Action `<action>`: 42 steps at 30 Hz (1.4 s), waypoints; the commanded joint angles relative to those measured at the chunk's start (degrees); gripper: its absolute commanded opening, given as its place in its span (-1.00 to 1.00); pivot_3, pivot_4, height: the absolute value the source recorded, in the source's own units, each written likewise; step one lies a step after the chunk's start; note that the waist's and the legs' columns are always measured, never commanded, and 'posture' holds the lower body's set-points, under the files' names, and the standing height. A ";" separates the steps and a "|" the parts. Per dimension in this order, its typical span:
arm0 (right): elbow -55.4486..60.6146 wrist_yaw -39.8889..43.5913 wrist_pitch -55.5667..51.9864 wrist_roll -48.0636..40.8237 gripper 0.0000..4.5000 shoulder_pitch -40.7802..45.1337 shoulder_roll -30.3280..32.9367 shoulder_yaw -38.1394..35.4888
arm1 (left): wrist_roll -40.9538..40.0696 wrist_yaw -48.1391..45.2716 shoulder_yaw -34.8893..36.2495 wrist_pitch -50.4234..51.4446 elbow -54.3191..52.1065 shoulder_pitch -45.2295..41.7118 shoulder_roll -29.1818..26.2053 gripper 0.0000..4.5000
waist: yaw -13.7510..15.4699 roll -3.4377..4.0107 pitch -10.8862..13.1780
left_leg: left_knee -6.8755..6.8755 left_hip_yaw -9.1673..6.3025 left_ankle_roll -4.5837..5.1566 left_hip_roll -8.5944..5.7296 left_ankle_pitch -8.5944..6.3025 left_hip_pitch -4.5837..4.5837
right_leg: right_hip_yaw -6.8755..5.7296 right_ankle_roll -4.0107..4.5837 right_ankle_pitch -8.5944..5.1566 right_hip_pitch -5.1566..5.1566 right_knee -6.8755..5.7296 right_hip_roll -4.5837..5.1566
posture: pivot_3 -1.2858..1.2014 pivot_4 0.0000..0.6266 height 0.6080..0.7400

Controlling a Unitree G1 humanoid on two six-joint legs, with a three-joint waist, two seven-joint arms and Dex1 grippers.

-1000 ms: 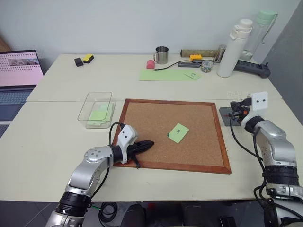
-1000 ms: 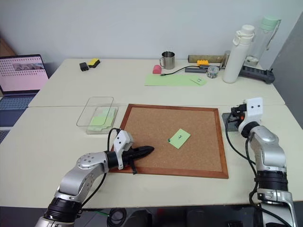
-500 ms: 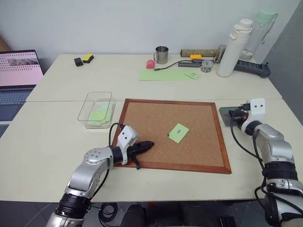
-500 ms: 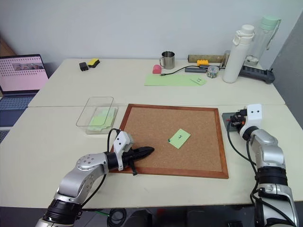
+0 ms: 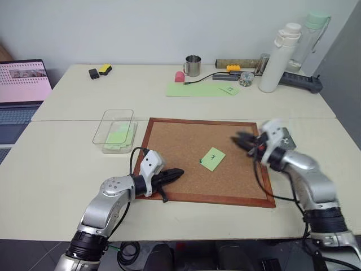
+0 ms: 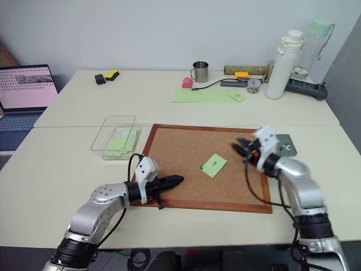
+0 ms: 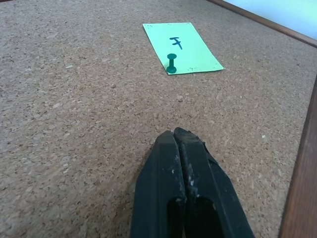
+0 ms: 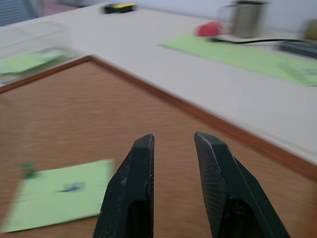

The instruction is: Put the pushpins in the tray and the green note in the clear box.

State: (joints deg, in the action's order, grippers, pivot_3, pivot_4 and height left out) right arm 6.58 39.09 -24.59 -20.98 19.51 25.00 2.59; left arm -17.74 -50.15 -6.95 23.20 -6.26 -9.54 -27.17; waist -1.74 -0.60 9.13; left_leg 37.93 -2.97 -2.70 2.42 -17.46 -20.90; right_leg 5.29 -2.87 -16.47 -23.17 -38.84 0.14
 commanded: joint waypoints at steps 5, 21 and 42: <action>4.65 -1.63 -3.91 2.91 -0.43 -1.26 -4.30 9.68 | 0.43 -0.27 -1.90 1.29 0.47 1.36 -0.07 -1.00 | 0.01 0.00 0.00 | 0.00 -0.04 0.00 0.00 0.00 0.00 | -0.05 0.00 0.00 0.00 0.00 0.00 | 0.03 -0.52 1.00; -5.53 -1.91 0.91 10.48 -0.43 1.89 -7.97 13.91 | 0.40 0.57 -1.45 1.45 -0.79 2.45 -0.47 -1.00 | -0.13 -0.02 0.00 | -0.01 -0.04 0.00 0.00 0.00 0.02 | -0.05 0.00 0.00 -0.01 0.00 -0.01 | 0.03 -0.52 1.00; -0.39 0.97 2.19 7.24 -0.99 1.98 -9.75 9.68 | 0.43 0.28 -1.59 1.07 -0.79 2.81 -0.54 -1.00 | -0.15 -0.01 0.00 | -0.02 -0.05 -0.01 0.01 0.00 0.02 | -0.06 0.00 0.00 -0.02 0.00 -0.02 | 0.03 -0.52 1.00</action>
State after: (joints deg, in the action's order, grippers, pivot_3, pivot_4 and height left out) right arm 0.13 39.09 -24.03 -11.01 20.89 15.69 14.42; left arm -17.76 -49.29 -6.77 23.25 -7.53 -8.38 -27.24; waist -1.89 -0.61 9.13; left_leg 37.92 -3.03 -2.70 2.42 -17.46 -20.88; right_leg 5.23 -2.86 -16.47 -23.19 -38.84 0.12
